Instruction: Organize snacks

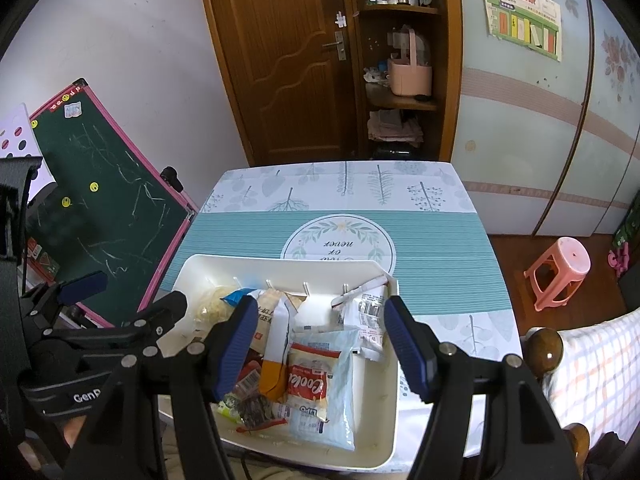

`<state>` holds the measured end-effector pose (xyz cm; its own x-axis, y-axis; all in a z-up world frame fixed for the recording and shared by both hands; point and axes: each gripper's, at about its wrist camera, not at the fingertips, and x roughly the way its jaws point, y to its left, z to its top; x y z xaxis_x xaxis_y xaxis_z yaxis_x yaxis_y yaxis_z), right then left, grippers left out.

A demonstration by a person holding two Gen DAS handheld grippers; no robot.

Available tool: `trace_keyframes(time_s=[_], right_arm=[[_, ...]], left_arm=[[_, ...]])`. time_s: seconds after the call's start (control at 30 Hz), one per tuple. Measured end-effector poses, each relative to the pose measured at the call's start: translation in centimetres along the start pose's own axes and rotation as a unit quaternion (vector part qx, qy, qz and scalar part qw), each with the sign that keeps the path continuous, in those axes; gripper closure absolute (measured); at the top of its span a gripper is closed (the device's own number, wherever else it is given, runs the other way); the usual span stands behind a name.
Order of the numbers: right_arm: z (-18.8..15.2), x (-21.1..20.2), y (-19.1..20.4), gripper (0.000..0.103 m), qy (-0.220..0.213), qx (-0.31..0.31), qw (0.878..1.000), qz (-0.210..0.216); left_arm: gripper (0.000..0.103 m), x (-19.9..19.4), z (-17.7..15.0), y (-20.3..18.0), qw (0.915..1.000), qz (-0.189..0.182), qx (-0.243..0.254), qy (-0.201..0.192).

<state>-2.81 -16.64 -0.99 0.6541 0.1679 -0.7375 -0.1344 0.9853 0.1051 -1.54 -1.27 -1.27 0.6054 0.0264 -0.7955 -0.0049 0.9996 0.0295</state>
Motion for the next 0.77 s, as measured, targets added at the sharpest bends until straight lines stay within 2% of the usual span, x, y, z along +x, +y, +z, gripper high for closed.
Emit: trace_keyframes(time_s=[0.77], right_arm=[[-0.35,0.15,0.07,0.037,0.005,0.009,1.000,0.001]], left_arm=[[0.001,-0.04,-0.24,-0.26,1.0000,0.003,0.003,0.009]])
